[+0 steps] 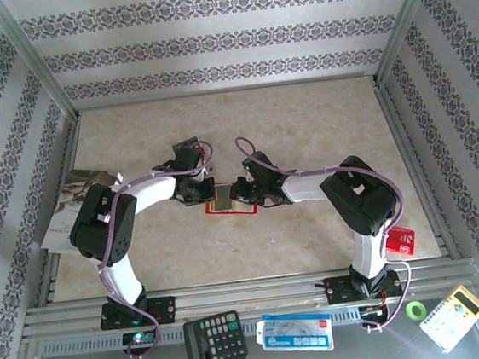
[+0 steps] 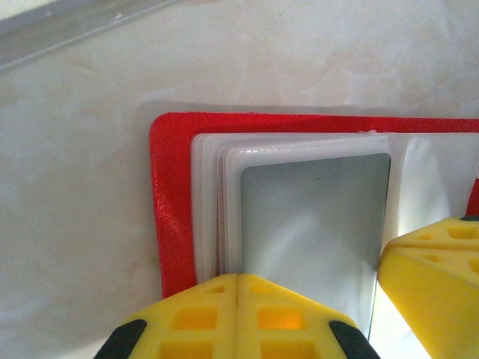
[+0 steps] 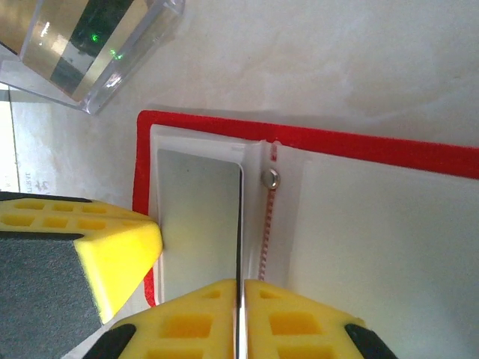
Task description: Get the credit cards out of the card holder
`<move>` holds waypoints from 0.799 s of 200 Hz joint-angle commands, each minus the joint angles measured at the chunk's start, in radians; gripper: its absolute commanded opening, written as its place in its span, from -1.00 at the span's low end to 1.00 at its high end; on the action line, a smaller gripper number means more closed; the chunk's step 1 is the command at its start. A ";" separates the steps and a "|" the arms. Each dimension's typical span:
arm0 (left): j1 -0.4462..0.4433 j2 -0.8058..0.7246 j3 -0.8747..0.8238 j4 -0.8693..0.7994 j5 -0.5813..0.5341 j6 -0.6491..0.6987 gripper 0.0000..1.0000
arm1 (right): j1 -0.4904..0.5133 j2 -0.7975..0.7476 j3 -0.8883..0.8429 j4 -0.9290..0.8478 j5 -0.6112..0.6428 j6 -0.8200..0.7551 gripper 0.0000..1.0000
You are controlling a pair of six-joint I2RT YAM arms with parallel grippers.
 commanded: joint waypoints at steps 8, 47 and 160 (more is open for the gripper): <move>-0.011 0.049 -0.007 -0.079 -0.055 0.022 -1.00 | -0.009 0.008 -0.006 0.033 -0.026 -0.020 -0.74; -0.011 0.051 -0.004 -0.079 -0.053 0.020 -1.00 | -0.010 0.035 0.008 0.033 -0.043 -0.015 -0.74; -0.011 0.051 -0.001 -0.079 -0.047 0.024 -1.00 | -0.009 0.050 -0.001 0.031 -0.022 0.012 -0.71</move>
